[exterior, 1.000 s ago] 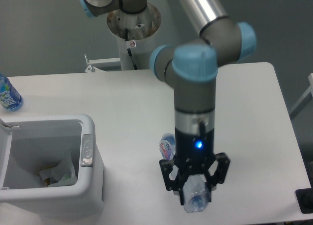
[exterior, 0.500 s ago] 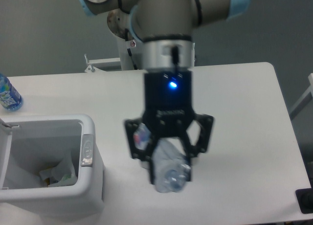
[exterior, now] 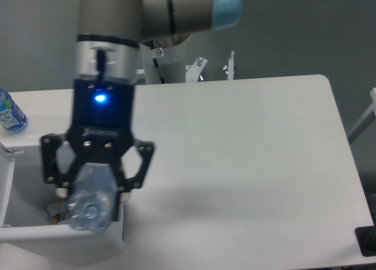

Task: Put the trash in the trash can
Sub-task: 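Open the gripper to drop the bottle and raise the arm away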

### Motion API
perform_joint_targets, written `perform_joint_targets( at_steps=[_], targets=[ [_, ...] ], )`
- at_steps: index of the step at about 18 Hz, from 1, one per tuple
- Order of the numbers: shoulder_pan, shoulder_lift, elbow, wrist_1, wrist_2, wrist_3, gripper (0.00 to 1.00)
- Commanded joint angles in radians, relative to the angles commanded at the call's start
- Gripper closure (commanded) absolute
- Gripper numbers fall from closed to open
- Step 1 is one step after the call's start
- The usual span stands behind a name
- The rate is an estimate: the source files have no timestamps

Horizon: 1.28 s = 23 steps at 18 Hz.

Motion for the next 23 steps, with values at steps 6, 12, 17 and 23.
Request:
perform_joint_targets(
  at_steps=[6,12,17,23],
  targets=[
    [-0.018,0.005,-0.028,-0.002,0.003,0.012,0.00],
    [0.133,0.005,-0.075,-0.006,0.012,0.020,0.00],
    [0.254,0.015,-0.109,-0.031,0.180,0.056,0.00],
    [0.304,0.106,-0.234,-0.170,0.379,0.472,0.00]
  ],
)
